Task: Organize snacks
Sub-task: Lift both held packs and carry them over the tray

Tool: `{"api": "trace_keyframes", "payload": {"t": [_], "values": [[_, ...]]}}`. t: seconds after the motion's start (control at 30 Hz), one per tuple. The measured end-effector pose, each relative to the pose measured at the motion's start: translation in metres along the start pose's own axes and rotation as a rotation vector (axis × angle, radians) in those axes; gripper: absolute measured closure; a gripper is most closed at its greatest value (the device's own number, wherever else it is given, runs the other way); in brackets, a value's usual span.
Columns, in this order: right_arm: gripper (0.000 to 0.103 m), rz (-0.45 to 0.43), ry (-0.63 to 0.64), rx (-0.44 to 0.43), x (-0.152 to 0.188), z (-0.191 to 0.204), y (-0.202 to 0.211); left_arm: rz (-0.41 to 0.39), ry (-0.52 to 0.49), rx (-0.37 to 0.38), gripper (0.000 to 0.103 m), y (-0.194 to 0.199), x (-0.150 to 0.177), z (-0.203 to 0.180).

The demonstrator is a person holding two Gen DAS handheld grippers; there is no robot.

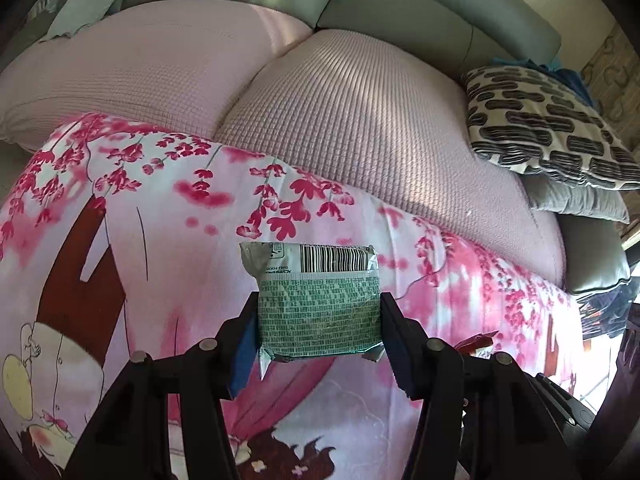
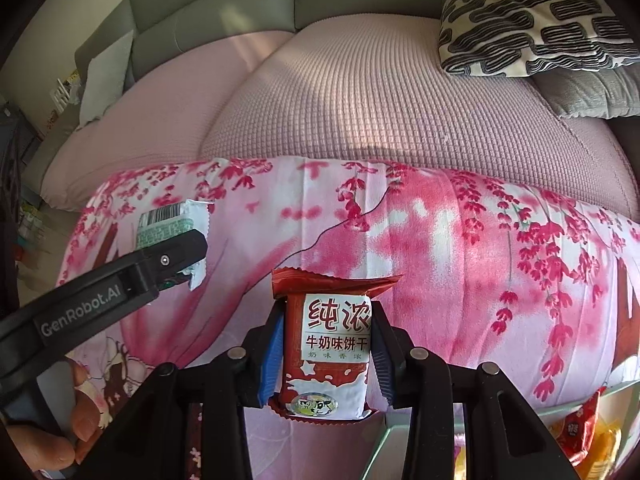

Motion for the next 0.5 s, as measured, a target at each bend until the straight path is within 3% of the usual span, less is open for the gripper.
{"api": "trace_keyframes", "payload": {"t": [0.5], "values": [[0.061,-0.093,-0.008,-0.023,0.044,-0.005,0.063,-0.11,0.028,0.078,0.045,0.054,0.054,-0.023]]}}
Point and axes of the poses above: each gripper's, at about its wrist camera, not at the fingertips, and y roughly against the way its jaws point, z to its left, x to its underside, the point moved 6 cm from there along -y, roughly the way its jaws point, and after that the axes turned 13 degrees about z, right-handed, at the moved point
